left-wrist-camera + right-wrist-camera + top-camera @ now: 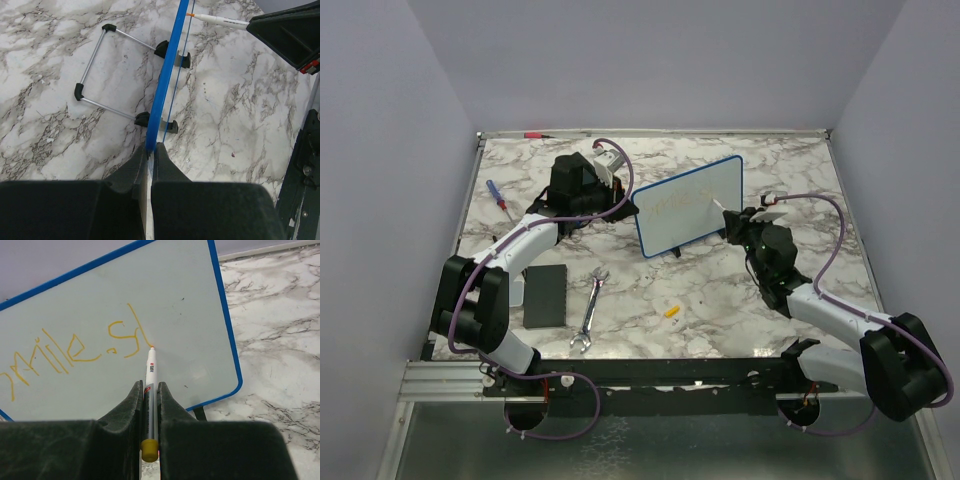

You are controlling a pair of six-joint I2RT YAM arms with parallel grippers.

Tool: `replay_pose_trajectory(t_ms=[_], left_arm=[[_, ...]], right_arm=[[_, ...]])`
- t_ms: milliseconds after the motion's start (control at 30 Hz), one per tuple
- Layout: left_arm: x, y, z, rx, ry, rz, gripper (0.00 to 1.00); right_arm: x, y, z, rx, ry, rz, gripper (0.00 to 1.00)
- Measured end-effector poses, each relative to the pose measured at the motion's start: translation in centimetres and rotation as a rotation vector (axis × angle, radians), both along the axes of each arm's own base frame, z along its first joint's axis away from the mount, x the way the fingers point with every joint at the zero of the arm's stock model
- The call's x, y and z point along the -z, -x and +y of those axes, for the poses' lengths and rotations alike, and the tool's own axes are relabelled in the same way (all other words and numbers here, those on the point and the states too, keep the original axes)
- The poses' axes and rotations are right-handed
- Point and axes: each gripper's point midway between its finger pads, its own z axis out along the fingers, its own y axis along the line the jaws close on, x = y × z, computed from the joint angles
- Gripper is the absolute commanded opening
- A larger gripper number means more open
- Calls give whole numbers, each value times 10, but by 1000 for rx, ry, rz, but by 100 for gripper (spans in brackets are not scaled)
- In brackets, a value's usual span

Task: Write a sentence on the whiteboard

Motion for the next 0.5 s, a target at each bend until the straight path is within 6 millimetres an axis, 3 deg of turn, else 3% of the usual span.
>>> replay_pose_trajectory(t_ms=[500], left_arm=[[-1, 1, -1, 2, 1, -1, 0]], right_arm=[[5, 0, -7, 37, 16, 18, 1]])
